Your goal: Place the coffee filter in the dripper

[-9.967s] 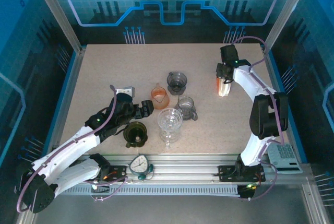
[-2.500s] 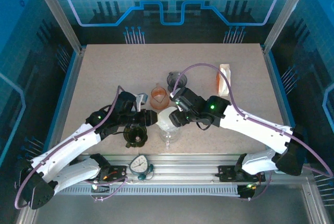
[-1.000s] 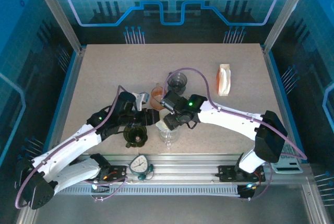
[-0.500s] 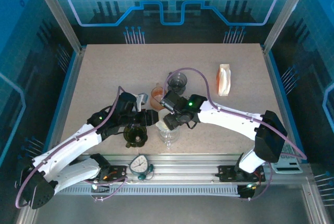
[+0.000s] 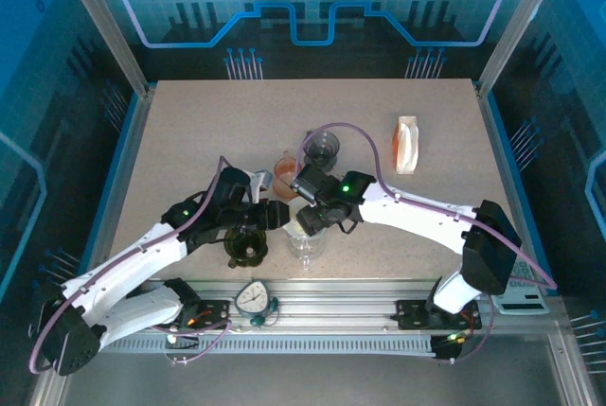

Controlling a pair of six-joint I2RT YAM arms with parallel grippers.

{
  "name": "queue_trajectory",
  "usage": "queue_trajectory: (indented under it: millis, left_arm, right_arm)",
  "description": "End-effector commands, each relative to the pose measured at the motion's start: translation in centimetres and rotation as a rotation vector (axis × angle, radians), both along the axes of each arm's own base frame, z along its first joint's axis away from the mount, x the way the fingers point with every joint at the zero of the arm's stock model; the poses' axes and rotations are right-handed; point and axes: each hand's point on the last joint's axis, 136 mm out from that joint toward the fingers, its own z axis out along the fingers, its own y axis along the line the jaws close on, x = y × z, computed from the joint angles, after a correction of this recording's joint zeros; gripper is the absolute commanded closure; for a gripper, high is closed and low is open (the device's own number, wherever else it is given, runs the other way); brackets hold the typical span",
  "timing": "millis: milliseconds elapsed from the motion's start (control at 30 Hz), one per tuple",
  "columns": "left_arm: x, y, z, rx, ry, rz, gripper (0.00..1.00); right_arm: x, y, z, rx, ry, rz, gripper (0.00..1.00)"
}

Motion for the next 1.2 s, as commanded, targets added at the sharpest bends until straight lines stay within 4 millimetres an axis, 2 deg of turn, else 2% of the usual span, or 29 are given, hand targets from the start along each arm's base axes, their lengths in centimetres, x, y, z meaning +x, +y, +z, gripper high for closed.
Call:
queue_trajectory:
  millis: [0,33,167,267,367,533,667,1000,1067,1167]
  left_arm:
    - [0.1,0.2,0.4,0.007,-0.021,0.006,0.66]
    - [0.1,0.1,0.6,0.002,-0.023,0.004,0.66]
    - [-0.2,-0.3,1.2,-0.027,-0.025,-0.021,0.49]
    - [-0.5,-0.4,1.9,-0.047,-0.033,-0.033,0.48]
    - [-1.0,-0.6,2.1,-0.059,-0.024,-0.052,0.57]
    - [-1.7,-0.7,1.2,-0.052,0.017,-0.072,0.7]
    - [-1.8,-0.8,0.4,-0.041,0.034,-0.079,0.76]
    - [-1.6,-0.6,-0.1,-0.023,0.032,-0.071,0.77]
    - [-1.6,-0.6,-0.2,-0.022,0.034,-0.068,0.77]
    - [-1.5,-0.6,-0.3,-0.022,0.034,-0.067,0.76]
  right_arm:
    - [0.0,-0.3,-0.5,-0.028,0.003,-0.015,0.33]
    - [0.0,-0.3,-0.5,-0.027,0.003,-0.015,0.33]
    - [0.0,-0.3,-0.4,-0.026,-0.001,-0.015,0.33]
    - [0.0,-0.2,-0.3,-0.023,-0.001,-0.015,0.33]
    - [0.0,-0.2,-0.4,-0.022,-0.001,-0.015,0.33]
    - [0.0,-0.2,-0.4,-0.019,0.0,-0.018,0.33]
    - [0.2,0.0,0.3,0.005,-0.012,-0.022,0.33]
    - [1.2,-0.3,6.0,0.137,-0.103,-0.049,0.31]
    - [1.2,-0.2,6.3,0.151,-0.101,-0.047,0.3]
    - [0.9,0.2,5.1,0.137,-0.057,-0.032,0.3]
